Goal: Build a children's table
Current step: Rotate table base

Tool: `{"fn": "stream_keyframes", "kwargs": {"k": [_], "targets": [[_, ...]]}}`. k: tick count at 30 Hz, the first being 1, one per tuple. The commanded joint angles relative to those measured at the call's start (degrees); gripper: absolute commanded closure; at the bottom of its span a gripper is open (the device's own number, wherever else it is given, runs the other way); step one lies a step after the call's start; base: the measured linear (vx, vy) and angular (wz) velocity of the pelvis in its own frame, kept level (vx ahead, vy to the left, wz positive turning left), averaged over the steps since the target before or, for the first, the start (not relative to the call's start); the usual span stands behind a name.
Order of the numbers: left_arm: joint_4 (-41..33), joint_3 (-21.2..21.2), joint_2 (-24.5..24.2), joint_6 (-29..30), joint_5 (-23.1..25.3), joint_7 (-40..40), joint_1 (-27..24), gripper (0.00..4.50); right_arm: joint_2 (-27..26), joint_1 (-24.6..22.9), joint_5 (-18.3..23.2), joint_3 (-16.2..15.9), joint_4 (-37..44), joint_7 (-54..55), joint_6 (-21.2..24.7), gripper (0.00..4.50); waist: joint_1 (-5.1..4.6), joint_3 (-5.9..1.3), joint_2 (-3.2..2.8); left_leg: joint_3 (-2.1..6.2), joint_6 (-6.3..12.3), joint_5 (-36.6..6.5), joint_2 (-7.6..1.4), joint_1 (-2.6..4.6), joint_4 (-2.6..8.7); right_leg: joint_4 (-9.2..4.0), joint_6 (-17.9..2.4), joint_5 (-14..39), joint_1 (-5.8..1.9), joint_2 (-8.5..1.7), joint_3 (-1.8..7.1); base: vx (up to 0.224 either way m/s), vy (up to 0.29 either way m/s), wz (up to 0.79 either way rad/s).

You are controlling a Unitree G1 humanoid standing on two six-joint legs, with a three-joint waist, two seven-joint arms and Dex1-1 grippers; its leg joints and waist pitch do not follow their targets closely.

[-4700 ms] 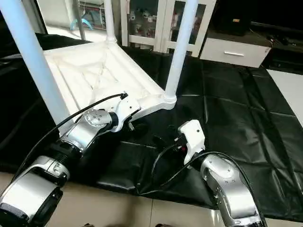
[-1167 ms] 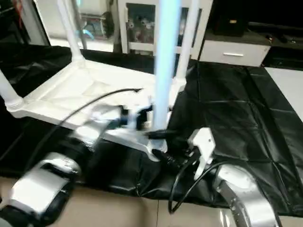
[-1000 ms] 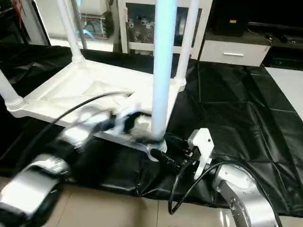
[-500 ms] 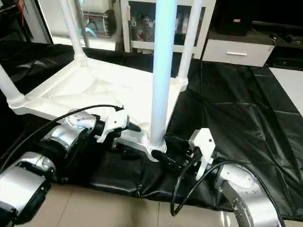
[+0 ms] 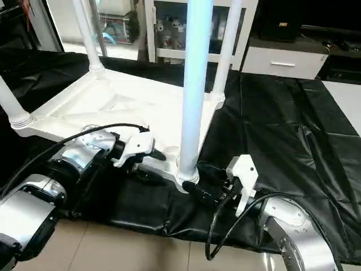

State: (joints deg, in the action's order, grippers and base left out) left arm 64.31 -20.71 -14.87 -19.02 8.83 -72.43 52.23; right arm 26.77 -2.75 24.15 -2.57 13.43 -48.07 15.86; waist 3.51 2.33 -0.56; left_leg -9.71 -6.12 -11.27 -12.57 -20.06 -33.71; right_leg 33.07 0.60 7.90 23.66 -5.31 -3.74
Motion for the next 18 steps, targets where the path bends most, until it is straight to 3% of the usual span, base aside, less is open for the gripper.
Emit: {"fn": "stream_keyframes", "kwargs": {"k": [1,2,18], "targets": [[0.5,-1.1,0.2,-0.7,1.1,-0.2,0.8,1.76,0.7,0.4,0.2,0.5,1.0,-0.5,-0.4,1.31,0.25,-3.22,0.53,-0.35,3.37,-15.9,-0.06,-0.30,4.45,-4.06,-11.1,19.9,-3.30,-2.18,1.68,0.000,0.000,0.00],[0.6,-1.6,0.3,-0.9,1.9,-0.2,0.7,1.85,0.7,0.5,0.2,0.4,0.9,-0.5,-0.5,1.31,0.22,-3.23,0.85,-0.40,3.41,-16.0,-0.04,-0.29,4.42,-4.13,-10.8,20.4,-3.26,-2.16,1.68,0.000,0.000,0.00],[2.7,-4.3,-0.8,-1.2,7.1,4.4,1.0,3.02,1.0,1.5,0.0,-0.1,0.0,-1.4,-0.5,1.31,0.24,-3.18,1.12,-0.40,3.84,-14.9,-0.11,-0.40,4.39,-4.00,-10.4,20.4,-3.20,-2.21,1.69,0.000,0.000,0.00]]}}
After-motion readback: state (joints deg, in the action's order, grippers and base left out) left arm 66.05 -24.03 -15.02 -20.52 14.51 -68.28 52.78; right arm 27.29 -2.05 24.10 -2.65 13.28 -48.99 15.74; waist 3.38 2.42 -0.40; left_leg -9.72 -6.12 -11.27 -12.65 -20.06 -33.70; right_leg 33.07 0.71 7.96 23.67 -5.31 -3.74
